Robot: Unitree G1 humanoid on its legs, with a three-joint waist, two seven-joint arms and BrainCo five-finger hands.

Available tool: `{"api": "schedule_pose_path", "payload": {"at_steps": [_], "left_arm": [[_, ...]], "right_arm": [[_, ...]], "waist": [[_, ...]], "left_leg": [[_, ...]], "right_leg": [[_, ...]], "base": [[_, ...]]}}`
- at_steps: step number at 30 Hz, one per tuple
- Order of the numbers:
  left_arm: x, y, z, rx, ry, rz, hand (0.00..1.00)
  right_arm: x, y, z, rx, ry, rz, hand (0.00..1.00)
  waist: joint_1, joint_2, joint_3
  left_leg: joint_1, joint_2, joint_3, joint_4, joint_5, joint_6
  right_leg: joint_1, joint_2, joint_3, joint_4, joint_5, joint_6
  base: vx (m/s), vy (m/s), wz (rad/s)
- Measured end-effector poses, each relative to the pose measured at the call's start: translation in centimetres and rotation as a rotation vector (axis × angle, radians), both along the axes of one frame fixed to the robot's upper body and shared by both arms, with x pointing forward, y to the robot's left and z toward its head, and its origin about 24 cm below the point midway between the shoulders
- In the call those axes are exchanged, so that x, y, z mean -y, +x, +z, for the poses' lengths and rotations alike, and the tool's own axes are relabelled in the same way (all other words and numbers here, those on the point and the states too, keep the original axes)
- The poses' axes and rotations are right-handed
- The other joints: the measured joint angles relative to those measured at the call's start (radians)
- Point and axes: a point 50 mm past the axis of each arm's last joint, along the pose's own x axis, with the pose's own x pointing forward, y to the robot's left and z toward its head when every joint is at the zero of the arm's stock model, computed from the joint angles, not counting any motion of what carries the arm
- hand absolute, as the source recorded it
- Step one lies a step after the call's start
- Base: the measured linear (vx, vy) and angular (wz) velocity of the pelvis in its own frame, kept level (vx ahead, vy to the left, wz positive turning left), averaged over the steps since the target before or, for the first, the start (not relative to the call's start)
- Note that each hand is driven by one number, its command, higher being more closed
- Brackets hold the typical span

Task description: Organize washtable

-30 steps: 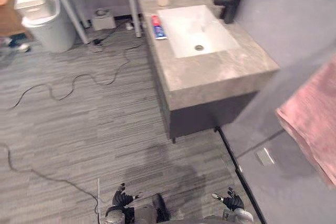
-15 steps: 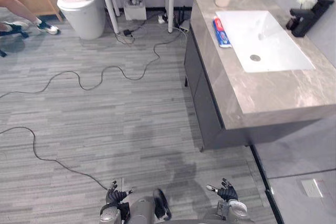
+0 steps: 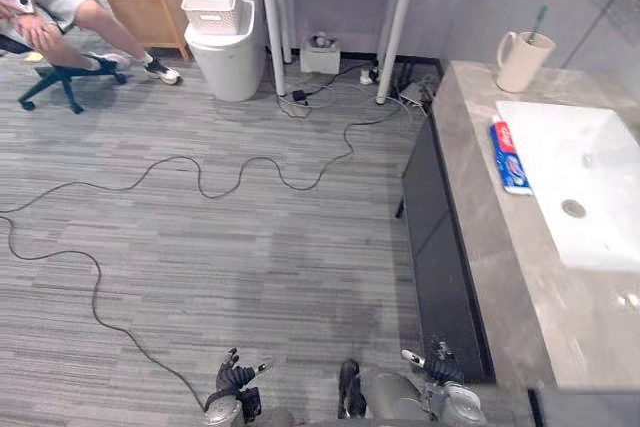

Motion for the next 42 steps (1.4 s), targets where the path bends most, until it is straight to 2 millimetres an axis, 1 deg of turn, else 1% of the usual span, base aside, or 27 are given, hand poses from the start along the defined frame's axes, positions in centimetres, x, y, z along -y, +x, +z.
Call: {"api": "schedule_pose_path", "payload": {"at_steps": [3, 6, 7, 8, 9, 12, 14, 15, 16, 17, 18, 20, 22, 23, 24, 25, 26, 27, 28, 30, 31, 32, 35, 38, 40, 41, 42], "left_arm": [[0.0, 0.5, 0.3, 0.023, -0.001, -0.003, 0.0], [0.6, 0.5, 0.2, 0.031, -0.014, -0.002, 0.0], [0.9, 0.4, 0.2, 0.027, -0.022, 0.0, 0.0], [1.3, 0.1, 0.0, 0.014, -0.035, 0.002, 0.0], [1.1, -0.1, -0.1, 0.007, -0.031, 0.004, 0.0], [0.2, -0.4, -0.2, -0.004, -0.01, 0.007, 0.0], [-0.1, -0.6, -0.2, -0.016, -0.003, 0.006, 0.0], [-0.2, -0.8, -0.3, -0.028, -0.001, 0.005, 0.0], [-0.1, -0.9, -0.5, -0.042, -0.005, -0.003, 0.0], [0.1, -1.0, -0.6, -0.053, -0.008, -0.008, 0.0], [0.3, -1.2, -0.7, -0.069, -0.017, -0.012, 0.0], [0.7, -1.1, -0.8, -0.077, -0.023, -0.032, 0.0], [0.9, -1.0, -0.9, -0.09, -0.022, -0.062, 0.0], [1.0, -1.1, -1.0, -0.101, -0.018, -0.084, 0.0], [0.8, -1.0, -1.0, -0.099, -0.012, -0.094, 0.0], [1.2, -1.0, -1.1, -0.106, -0.023, -0.091, 0.0], [2.0, -1.0, -1.2, -0.106, -0.038, -0.105, 0.0], [2.5, -0.9, -1.1, -0.101, -0.043, -0.115, 0.0], [2.9, -0.6, -1.0, -0.084, -0.057, -0.106, 0.0], [2.8, -0.3, -0.8, -0.068, -0.058, -0.096, 0.0], [3.1, 0.2, -0.6, -0.047, -0.072, -0.098, 0.0], [3.0, 0.5, -0.5, -0.032, -0.069, -0.099, 0.0], [3.9, 1.1, -0.2, -0.006, -0.083, -0.131, 0.0], [3.8, 1.2, -0.1, -0.001, -0.075, -0.126, 0.0], [4.0, 1.0, -0.3, -0.01, -0.078, -0.133, 0.0], [4.1, 0.8, -0.4, -0.017, -0.079, -0.138, 0.0], [3.9, 0.6, -0.5, -0.029, -0.075, -0.141, 0.0]], "right_arm": [[0.0, -0.5, -0.2, -0.02, 0.025, -0.052, 0.0], [0.2, -0.6, -0.3, -0.019, 0.028, -0.078, 0.0], [0.7, -0.9, -0.3, -0.028, 0.015, -0.077, 0.0], [0.9, -1.2, -0.4, -0.041, 0.007, -0.072, 0.0], [1.1, -1.6, -0.6, -0.059, 0.006, -0.073, 0.0], [-0.1, -2.4, -0.9, -0.079, 0.034, -0.073, 0.0], [-0.7, -2.3, -0.9, -0.073, 0.043, -0.064, 0.0], [-1.0, -2.0, -0.7, -0.059, 0.048, -0.064, 0.0], [-0.6, -1.8, -0.5, -0.042, 0.039, -0.072, 0.0], [-0.6, -1.5, -0.4, -0.034, 0.038, -0.073, 0.0], [-0.4, -1.3, -0.3, -0.023, 0.031, -0.071, 0.0], [0.2, -0.9, -0.1, -0.017, 0.008, -0.05, 0.0], [0.5, -0.7, -0.1, -0.019, -0.004, -0.041, 0.0], [0.4, -0.6, -0.2, -0.024, -0.007, -0.03, 0.0], [0.2, -0.8, -0.4, -0.037, -0.003, -0.028, 0.0], [0.3, -0.6, -0.4, -0.034, 0.002, -0.034, 0.0], [1.3, -0.1, 0.0, -0.016, -0.023, -0.037, 0.0], [1.5, 0.0, 0.1, -0.006, -0.024, -0.038, 0.0], [1.8, -0.1, 0.1, -0.008, -0.028, -0.05, 0.0], [1.8, -0.3, 0.0, -0.019, -0.026, -0.049, 0.0], [1.7, -0.9, -0.3, -0.058, 0.004, -0.037, 0.0], [1.5, -1.0, -0.5, -0.072, 0.019, -0.025, 0.0], [1.1, -1.0, -0.7, -0.085, 0.045, -0.027, 0.0], [1.1, -1.2, -0.7, -0.082, 0.025, -0.057, 0.0], [1.3, -1.6, -0.8, -0.092, 0.012, -0.064, 0.0], [1.6, -1.7, -0.8, -0.093, 0.006, -0.07, 0.0], [1.7, -1.9, -0.9, -0.106, 0.008, -0.075, 0.0]], "waist": [[0.02, -0.011, 0.0], [0.022, -0.008, -0.005], [0.022, 0.009, -0.015], [0.023, 0.016, -0.019], [0.026, 0.019, -0.033], [0.036, -0.037, -0.073], [0.043, -0.046, -0.079], [0.043, -0.054, -0.08], [0.032, -0.054, -0.077], [0.018, -0.052, -0.076], [0.006, -0.045, -0.074], [0.006, -0.026, -0.068], [-0.001, -0.016, -0.063], [-0.003, -0.017, -0.062], [-0.001, -0.033, -0.063], [-0.002, -0.022, -0.053], [0.002, 0.032, -0.041], [-0.002, 0.044, -0.039], [-0.008, 0.062, -0.037], [0.001, 0.058, -0.031], [0.021, 0.05, -0.03], [0.029, 0.041, -0.027], [0.022, 0.027, -0.026], [0.033, 0.023, -0.032], [0.041, 0.033, -0.044], [0.042, 0.045, -0.051], [0.044, 0.038, -0.064]], "left_leg": [[-0.041, 0.017, -0.008, -0.214, -0.004, -0.002], [-0.091, -0.058, -0.179, -0.501, 0.015, -0.024], [-0.08, -0.081, -0.273, -0.622, 0.036, -0.057], [-0.067, -0.091, -0.299, -0.632, 0.1, -0.056], [-0.05, -0.114, -0.289, -0.611, 0.117, -0.035], [0.004, -0.138, -0.152, -0.586, 0.042, 0.007], [0.061, -0.136, -0.074, -0.592, 0.019, 0.03], [0.105, -0.136, -0.02, -0.597, 0.003, 0.046], [0.154, -0.136, 0.013, -0.606, -0.014, 0.062], [0.18, -0.137, 0.02, -0.613, -0.02, 0.064], [0.231, -0.137, 0.035, -0.646, -0.023, 0.063], [0.3, -0.132, 0.062, -0.712, -0.022, 0.061], [0.319, -0.126, 0.061, -0.74, -0.021, 0.06], [0.326, -0.138, 0.053, -0.75, -0.017, 0.053], [0.346, -0.163, 0.048, -0.763, -0.009, 0.038], [0.37, -0.17, 0.032, -0.76, -0.013, 0.025], [0.374, -0.134, 0.022, -0.718, 0.006, -0.009], [0.347, -0.115, 0.01, -0.634, 0.021, -0.035], [0.254, -0.06, -0.019, -0.388, 0.068, -0.055], [0.175, 0.001, -0.054, -0.16, 0.085, -0.059], [0.138, 0.026, -0.053, -0.072, 0.07, -0.048], [0.119, 0.024, -0.049, -0.065, 0.062, -0.036], [0.049, 0.016, -0.06, -0.229, 0.027, -0.018], [0.032, -0.033, -0.22, -0.484, 0.024, -0.013], [0.039, -0.078, -0.362, -0.651, 0.069, -0.032], [0.043, -0.072, -0.361, -0.676, 0.102, -0.031], [0.059, -0.073, -0.306, -0.666, 0.098, -0.053]], "right_leg": [[0.065, -0.031, 0.093, -0.054, -0.003, 0.014], [0.078, -0.08, 0.202, -0.059, -0.043, 0.081], [0.071, -0.089, 0.246, -0.042, -0.075, 0.116], [0.067, -0.091, 0.286, -0.016, -0.107, 0.138], [0.068, -0.106, 0.328, 0.004, -0.125, 0.157], [0.034, -0.155, 0.417, 0.076, -0.127, 0.176], [-0.049, -0.147, 0.439, 0.233, -0.11, 0.202], [-0.133, -0.144, 0.424, 0.397, -0.078, 0.249], [-0.21, -0.152, 0.374, 0.552, -0.037, 0.271], [-0.235, -0.164, 0.33, 0.611, -0.046, 0.257], [-0.275, -0.182, 0.232, 0.679, -0.075, 0.211], [-0.326, -0.184, 0.066, 0.674, -0.12, 0.155], [-0.358, -0.177, -0.082, 0.56, -0.133, 0.118], [-0.356, -0.151, -0.145, 0.418, -0.103, 0.089], [-0.34, -0.133, -0.148, 0.29, -0.003, 0.031], [-0.311, -0.129, -0.154, 0.273, -0.037, -0.029], [-0.279, -0.101, -0.154, 0.252, -0.039, -0.029], [-0.25, -0.092, -0.15, 0.22, -0.057, -0.023], [-0.195, -0.063, -0.143, 0.162, -0.067, -0.018], [-0.129, -0.025, -0.112, 0.112, -0.074, -0.027], [-0.084, -0.003, -0.072, 0.085, -0.076, -0.03], [-0.067, 0.0, -0.051, 0.071, -0.076, -0.03], [-0.018, 0.001, 0.044, 0.026, -0.064, -0.013], [0.006, 0.008, 0.173, 0.006, -0.055, 0.017], [-0.013, 0.014, 0.291, 0.011, -0.061, 0.069], [-0.022, 0.023, 0.313, 0.023, -0.072, 0.086], [-0.03, 0.013, 0.368, 0.047, -0.083, 0.112]], "base": [[0.33, 0.107, -0.81], [0.3, 0.299, -0.89], [0.26, 0.388, -1.05], [0.35, 0.492, -1.18], [0.38, 0.501, -1.31], [0.3, 0.332, -1.25], [0.3, 0.266, -1.32], [0.26, 0.209, -1.16], [0.32, 0.239, -0.97], [0.29, 0.157, -0.59], [0.24, 0.109, -0.33], [0.31, 0.11, -0.36], [0.39, 0.036, -0.06], [0.39, -0.025, 0.07], [0.42, -0.044, -0.03], [0.44, -0.042, -0.33], [0.43, -0.069, -0.33], [0.55, -0.143, -0.31], [0.37, -0.148, -0.16], [0.31, -0.096, -0.54], [0.26, -0.056, -0.95], [0.37, -0.05, -1.09], [0.27, 0.043, -0.93], [0.19, 0.207, -1.27], [0.16, 0.382, -1.59], [0.09, 0.347, -1.46], [0.08, 0.327, -1.33]]}}
